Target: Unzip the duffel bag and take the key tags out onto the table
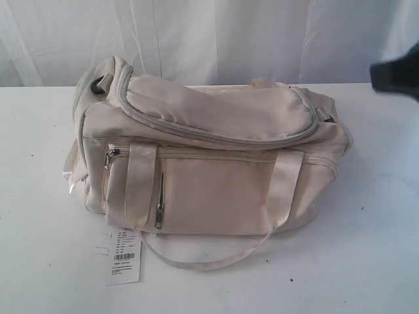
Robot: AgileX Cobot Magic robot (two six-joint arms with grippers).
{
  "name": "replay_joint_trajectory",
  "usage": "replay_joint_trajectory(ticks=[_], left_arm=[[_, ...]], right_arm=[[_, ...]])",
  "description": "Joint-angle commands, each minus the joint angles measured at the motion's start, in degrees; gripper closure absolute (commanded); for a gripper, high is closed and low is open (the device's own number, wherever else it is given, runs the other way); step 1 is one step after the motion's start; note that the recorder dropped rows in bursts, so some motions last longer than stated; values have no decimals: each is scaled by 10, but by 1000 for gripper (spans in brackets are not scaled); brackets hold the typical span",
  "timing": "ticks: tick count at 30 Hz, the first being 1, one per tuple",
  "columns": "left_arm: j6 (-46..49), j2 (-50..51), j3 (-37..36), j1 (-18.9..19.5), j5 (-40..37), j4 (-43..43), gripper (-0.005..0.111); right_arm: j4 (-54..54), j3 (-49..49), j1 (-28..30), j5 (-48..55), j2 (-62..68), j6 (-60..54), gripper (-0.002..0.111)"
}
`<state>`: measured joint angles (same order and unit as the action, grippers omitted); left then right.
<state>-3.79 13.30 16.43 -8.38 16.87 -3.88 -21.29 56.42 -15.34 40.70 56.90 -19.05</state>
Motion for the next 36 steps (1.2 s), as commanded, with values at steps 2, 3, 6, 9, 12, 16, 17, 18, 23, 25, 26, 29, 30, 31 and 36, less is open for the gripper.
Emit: replay_joint_trajectory(ticks=[2, 3, 6, 9, 12, 16, 17, 18, 23, 25, 26, 29, 30, 31, 36], left_arm=[[2, 1, 4, -10, 0, 2, 107], [2, 1, 4, -10, 0, 2, 107], [2, 1, 4, -10, 0, 2, 107], [2, 1, 4, -10, 0, 2, 107], [2, 1, 4, -10, 0, 2, 107], [2, 1, 4, -10, -1, 2, 107], [2, 1, 4, -10, -1, 2, 107], [2, 1, 4, -10, -1, 2, 107], [2, 1, 4, -10, -2, 2, 107], [2, 1, 4, -10, -6, 2, 107], [1, 1, 4, -10, -12, 2, 107], [-8, 5, 22, -10, -73, 2, 107], [-8, 14, 45, -10, -112, 2, 107], [-8, 25, 64, -10, -153, 2, 107], [81, 154, 239, -15, -388, 42, 107]], right_arm=[[-71, -47, -1, -275, -82, -82, 108], [-71, -52, -1, -308, -88, -82, 108], [-71, -58, -1, -331, -90, -79, 108], [-60, -43, 0, -225, -77, -30, 108], [9, -19, 0, -69, -32, 67, 108], [128, 5, 0, 116, 60, 140, 108], [146, 10, 0, 147, 79, 142, 108], [154, 15, 0, 175, 99, 142, 108], [159, 38, 0, 288, 210, 126, 108], [158, 43, 0, 293, 242, 123, 108], [158, 43, 0, 293, 250, 118, 108], [158, 43, 0, 292, 269, 114, 108], [158, 43, 0, 283, 272, 113, 108], [158, 43, 0, 274, 272, 112, 108], [150, 43, 0, 249, 269, 112, 108]])
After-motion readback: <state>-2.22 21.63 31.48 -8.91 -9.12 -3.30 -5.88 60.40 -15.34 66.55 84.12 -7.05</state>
